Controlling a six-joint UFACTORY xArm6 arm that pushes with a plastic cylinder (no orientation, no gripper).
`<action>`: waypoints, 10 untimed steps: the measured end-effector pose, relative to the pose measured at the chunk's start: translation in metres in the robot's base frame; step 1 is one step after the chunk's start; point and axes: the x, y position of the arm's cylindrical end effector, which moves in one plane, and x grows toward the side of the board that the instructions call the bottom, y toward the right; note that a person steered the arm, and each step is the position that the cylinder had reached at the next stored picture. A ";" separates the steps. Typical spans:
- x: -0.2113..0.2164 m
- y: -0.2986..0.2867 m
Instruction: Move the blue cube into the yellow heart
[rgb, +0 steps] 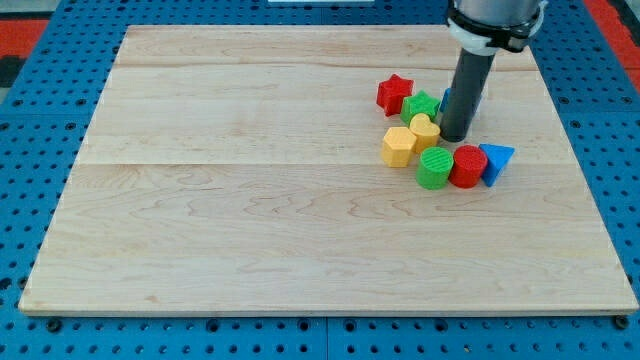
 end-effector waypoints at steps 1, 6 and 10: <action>0.013 0.070; 0.002 0.006; 0.014 -0.041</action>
